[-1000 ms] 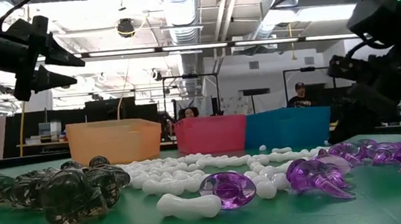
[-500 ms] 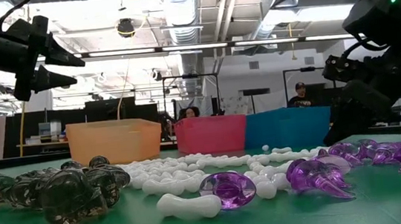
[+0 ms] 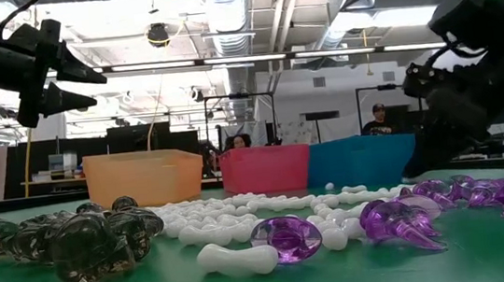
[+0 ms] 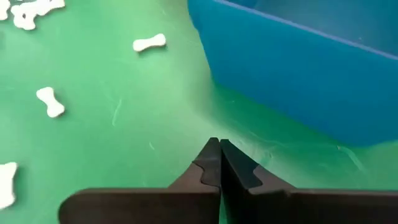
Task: Sort Halloween decoration
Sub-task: Put the white bone toy into the blue bin
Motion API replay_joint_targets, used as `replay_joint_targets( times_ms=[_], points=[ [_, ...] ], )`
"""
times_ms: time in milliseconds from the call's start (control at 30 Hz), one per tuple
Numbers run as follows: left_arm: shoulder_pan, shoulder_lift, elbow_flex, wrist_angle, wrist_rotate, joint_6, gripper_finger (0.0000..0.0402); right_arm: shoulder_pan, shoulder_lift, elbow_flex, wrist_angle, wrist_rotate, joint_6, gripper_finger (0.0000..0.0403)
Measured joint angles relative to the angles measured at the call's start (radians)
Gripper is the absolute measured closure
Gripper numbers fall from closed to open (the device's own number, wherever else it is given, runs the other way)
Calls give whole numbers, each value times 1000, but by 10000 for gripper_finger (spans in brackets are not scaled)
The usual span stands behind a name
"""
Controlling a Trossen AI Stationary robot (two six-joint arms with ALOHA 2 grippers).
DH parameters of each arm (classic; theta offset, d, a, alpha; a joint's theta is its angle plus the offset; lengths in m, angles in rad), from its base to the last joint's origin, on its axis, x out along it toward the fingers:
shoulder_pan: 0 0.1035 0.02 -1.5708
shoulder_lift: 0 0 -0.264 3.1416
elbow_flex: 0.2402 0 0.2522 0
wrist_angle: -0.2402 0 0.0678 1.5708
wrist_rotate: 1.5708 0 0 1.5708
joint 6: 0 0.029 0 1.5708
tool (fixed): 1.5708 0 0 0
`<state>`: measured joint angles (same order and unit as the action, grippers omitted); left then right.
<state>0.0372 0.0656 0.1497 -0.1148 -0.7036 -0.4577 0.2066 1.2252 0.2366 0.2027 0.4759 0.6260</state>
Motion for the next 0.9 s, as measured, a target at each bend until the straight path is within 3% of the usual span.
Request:
replay_joint_targets(
  times_ms=[333, 467, 567, 733, 900],
  points=[
    [0, 0, 0, 0, -1, 4, 145, -20, -149, 42, -165, -24, 1, 367],
    [0, 0, 0, 0, -2, -3, 145, -84, -163, 142, -462, -210, 84, 320],
    [0, 0, 0, 0, 0, -4, 145, -127, -129, 258, -670, -283, 31, 268],
    [0, 0, 0, 0, 0, -7, 145, -209, -69, 431, -762, -315, -154, 181],
    [0, 0, 0, -1, 8, -9, 145, -308, -9, 467, -827, -477, -189, 157]
  ],
)
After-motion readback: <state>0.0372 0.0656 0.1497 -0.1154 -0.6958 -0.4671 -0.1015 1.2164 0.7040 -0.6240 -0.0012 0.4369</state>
